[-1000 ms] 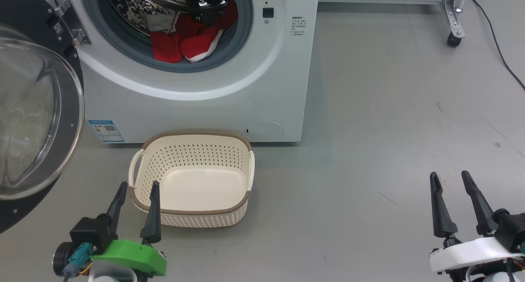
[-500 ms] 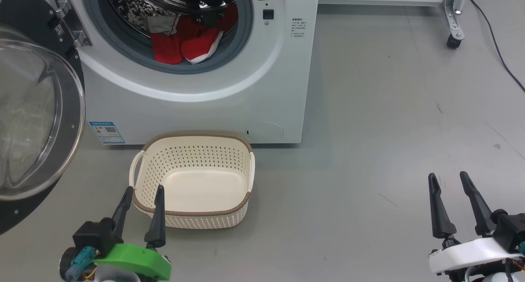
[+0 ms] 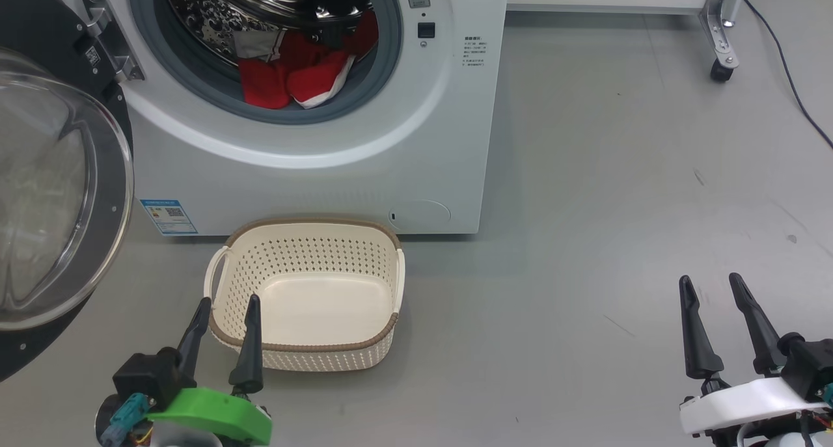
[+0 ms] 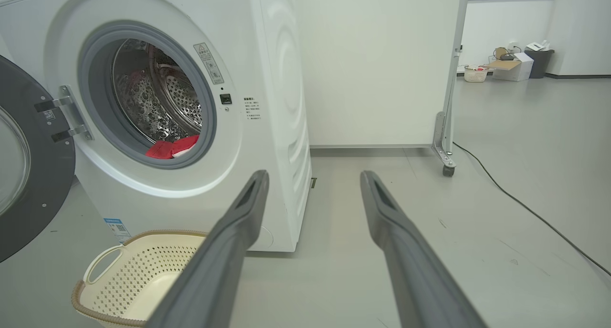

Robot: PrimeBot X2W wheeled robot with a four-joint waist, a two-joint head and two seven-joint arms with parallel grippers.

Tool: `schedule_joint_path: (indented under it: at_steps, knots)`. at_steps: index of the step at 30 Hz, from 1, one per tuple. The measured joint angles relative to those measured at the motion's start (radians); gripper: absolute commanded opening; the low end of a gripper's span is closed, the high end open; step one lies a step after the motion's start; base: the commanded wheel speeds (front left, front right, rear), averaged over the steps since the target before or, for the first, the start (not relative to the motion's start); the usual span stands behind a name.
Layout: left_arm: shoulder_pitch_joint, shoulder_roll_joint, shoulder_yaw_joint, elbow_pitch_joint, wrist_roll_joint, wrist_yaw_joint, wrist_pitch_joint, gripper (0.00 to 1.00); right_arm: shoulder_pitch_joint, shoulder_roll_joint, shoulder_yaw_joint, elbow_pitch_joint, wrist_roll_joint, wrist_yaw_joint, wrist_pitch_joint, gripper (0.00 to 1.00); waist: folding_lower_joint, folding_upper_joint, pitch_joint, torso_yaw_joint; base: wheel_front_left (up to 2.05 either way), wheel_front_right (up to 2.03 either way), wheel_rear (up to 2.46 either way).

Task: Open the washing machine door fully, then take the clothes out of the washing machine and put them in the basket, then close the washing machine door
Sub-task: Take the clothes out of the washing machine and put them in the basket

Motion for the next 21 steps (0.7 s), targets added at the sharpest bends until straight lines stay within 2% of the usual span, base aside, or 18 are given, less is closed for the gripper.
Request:
schedule_joint_path:
  at_steps: [14, 17, 21]
  knots:
    - [0.000, 0.000, -0.001, -0.007, -0.011, 0.000, 0.000, 1.00, 0.003, 0.002, -0.001, 0.001, 0.000, 0.007, 0.000, 1.00, 0.0000, 0.0000, 0.005, 0.013, 1.09, -1.09, 0.00]
    - [0.000, 0.005, -0.004, -0.016, 0.033, 0.000, 0.000, 1.00, 0.003, 0.003, -0.001, 0.001, 0.000, 0.007, 0.000, 1.00, 0.0000, 0.0000, 0.006, 0.015, 1.38, -1.38, 0.00]
    - [0.000, 0.004, -0.004, -0.033, 0.038, 0.000, 0.000, 1.00, 0.003, 0.004, -0.001, 0.001, 0.000, 0.007, 0.000, 1.00, 0.0000, 0.0000, 0.008, 0.016, 1.26, -1.26, 0.00]
